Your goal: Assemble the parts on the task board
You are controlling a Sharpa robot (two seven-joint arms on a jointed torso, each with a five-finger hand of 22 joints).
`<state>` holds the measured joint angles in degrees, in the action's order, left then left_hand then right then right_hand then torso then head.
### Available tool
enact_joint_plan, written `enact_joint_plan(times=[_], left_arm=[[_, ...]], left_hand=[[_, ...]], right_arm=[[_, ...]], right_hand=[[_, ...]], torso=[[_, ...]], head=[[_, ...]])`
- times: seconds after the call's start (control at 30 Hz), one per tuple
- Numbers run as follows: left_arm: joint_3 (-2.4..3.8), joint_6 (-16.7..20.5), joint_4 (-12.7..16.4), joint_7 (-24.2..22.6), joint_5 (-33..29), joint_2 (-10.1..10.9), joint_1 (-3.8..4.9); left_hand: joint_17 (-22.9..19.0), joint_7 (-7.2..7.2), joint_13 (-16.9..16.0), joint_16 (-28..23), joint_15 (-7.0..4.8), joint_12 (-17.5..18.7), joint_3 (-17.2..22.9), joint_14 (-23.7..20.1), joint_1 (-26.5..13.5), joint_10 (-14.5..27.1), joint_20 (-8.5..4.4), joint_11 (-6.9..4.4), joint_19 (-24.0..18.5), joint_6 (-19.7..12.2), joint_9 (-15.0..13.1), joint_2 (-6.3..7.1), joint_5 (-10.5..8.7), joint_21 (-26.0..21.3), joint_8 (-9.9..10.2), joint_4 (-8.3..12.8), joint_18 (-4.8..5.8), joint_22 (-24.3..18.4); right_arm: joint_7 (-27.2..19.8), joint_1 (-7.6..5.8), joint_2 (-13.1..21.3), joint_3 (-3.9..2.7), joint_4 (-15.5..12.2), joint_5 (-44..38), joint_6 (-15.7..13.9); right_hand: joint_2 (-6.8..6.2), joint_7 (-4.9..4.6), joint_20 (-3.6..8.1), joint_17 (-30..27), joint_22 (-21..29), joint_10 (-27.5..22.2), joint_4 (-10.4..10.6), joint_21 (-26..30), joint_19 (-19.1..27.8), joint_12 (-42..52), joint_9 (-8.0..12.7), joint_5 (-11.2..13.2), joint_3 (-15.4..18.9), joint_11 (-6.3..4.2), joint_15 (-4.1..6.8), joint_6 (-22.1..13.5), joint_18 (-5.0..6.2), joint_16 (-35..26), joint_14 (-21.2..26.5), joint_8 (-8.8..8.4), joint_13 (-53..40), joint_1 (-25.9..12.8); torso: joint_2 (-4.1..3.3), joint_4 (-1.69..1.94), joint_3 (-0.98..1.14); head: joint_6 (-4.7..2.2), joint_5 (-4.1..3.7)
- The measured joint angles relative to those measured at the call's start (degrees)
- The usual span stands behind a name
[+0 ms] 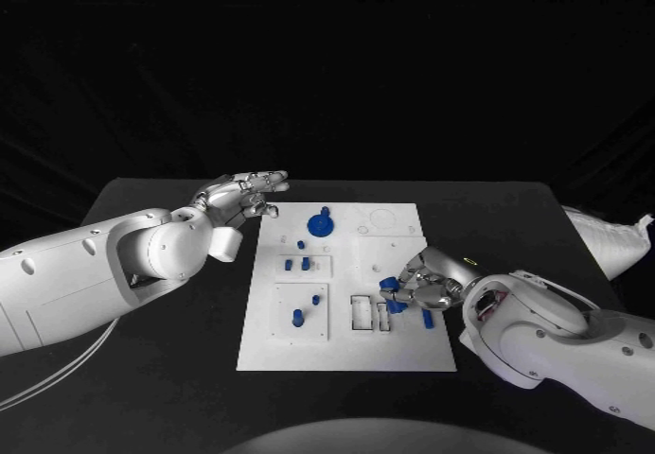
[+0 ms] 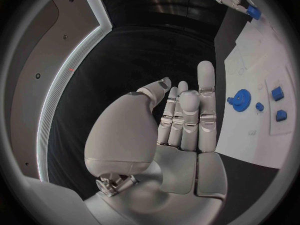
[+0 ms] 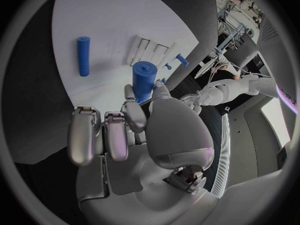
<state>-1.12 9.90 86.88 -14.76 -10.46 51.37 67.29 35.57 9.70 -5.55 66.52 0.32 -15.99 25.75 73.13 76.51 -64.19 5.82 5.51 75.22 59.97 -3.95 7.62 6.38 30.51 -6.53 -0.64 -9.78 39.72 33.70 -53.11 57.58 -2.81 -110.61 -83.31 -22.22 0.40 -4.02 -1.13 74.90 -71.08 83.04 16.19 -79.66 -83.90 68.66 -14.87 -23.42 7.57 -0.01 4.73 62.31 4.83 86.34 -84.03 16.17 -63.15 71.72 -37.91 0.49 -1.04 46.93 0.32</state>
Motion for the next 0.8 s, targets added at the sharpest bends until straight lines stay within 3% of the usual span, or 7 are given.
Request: enact_joint_plan(times=[0.23,0.47,0.8], left_arm=[[0.00,-0.1,0.0,0.0,0.0,-0.2,0.00],[-0.04,-0.2,0.0,0.1,0.0,-0.4,-0.01],[-0.12,-0.3,-0.1,0.1,0.0,-0.5,-0.02]], left_hand=[[0.0,0.00,0.0,0.0,0.00,0.0,0.0,0.0,0.0,0.0,0.00,0.00,0.0,0.0,0.0,0.00,0.00,0.0,0.0,0.0,0.00,0.0],[0.0,0.00,0.0,0.0,0.00,0.0,0.0,0.0,0.0,0.0,0.00,0.00,0.0,0.0,0.0,0.00,0.00,0.0,0.0,0.0,0.00,0.0],[0.0,0.00,0.0,0.0,0.00,0.0,0.0,0.0,0.0,0.2,0.00,-0.17,0.0,0.0,0.0,0.00,0.00,0.0,0.0,0.0,0.00,0.0]], right_arm=[[0.1,-0.11,-3.1,0.01,1.3,2.7,1.4],[0.2,-0.11,-6.0,0.11,2.7,4.4,4.5],[0.6,-0.10,-7.3,0.17,3.5,4.0,7.3]], right_hand=[[0.00,0.00,0.00,0.0,-0.1,0.0,0.0,0.0,0.0,0.0,-0.4,-0.3,0.0,0.00,-0.01,0.0,0.00,0.0,0.0,-0.01,0.0,0.0],[0.84,0.00,0.21,0.0,-0.1,0.0,0.2,0.0,-0.2,0.0,-0.8,-0.3,0.3,-0.01,0.20,0.0,0.00,0.0,0.2,0.56,-0.4,-0.8],[1.42,0.01,0.21,0.0,-0.1,-0.6,0.3,0.0,-0.2,0.5,-2.0,0.3,0.7,0.14,0.40,0.0,0.00,0.0,0.0,0.86,-0.8,-1.4]], torso=[[-0.01,0.03,-0.04],[-0.08,0.03,-0.02],[-0.10,-0.09,0.01]], head=[[0.00,-0.02],[0.07,0.06],[0.04,0.40]])
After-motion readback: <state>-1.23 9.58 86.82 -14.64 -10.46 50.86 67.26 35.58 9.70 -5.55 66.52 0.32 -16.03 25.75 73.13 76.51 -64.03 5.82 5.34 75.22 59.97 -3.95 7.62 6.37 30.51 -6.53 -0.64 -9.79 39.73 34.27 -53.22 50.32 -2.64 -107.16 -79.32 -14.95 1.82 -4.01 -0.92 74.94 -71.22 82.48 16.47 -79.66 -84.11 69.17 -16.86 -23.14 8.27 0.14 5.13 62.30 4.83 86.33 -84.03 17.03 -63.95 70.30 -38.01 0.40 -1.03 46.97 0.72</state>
